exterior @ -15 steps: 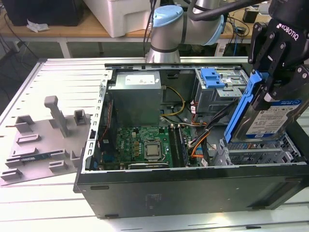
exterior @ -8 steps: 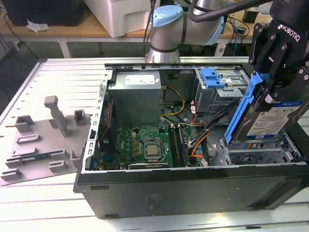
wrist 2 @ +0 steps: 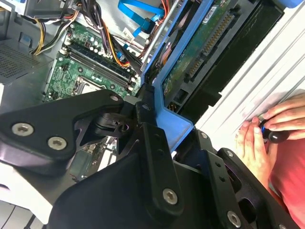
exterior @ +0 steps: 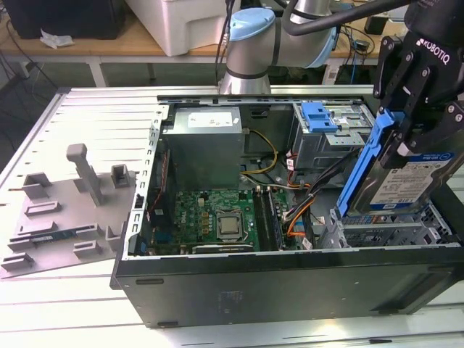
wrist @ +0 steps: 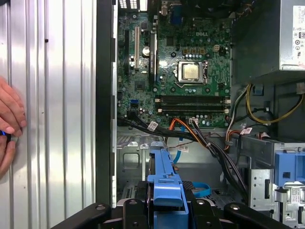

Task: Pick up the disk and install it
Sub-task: 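Pick up the disk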

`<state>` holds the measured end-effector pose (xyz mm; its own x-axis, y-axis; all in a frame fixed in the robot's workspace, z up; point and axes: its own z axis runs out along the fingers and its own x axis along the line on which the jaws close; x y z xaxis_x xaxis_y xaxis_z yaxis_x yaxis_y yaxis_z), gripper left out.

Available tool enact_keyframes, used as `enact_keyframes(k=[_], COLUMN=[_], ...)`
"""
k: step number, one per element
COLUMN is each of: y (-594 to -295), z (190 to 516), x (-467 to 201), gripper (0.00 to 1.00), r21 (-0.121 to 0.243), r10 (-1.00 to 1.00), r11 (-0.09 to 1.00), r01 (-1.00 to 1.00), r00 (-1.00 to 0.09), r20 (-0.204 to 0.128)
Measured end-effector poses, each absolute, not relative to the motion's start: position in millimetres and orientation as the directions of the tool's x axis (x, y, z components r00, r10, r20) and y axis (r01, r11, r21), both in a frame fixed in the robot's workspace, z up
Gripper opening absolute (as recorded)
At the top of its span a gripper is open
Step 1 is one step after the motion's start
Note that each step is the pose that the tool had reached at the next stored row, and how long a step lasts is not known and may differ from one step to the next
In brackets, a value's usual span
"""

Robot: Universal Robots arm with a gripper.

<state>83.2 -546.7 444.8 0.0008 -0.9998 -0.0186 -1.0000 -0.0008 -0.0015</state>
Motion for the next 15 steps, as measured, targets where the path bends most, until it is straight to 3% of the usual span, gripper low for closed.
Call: enact_keyframes(k=[15], y=[-547.4], z=[439.8], x=[83.2], gripper=[0.37], r21=[-0.002], r10=[-1.0], r11=[-0.001], r01=[-1.0], r00=[0.001], r20=[-0.019])
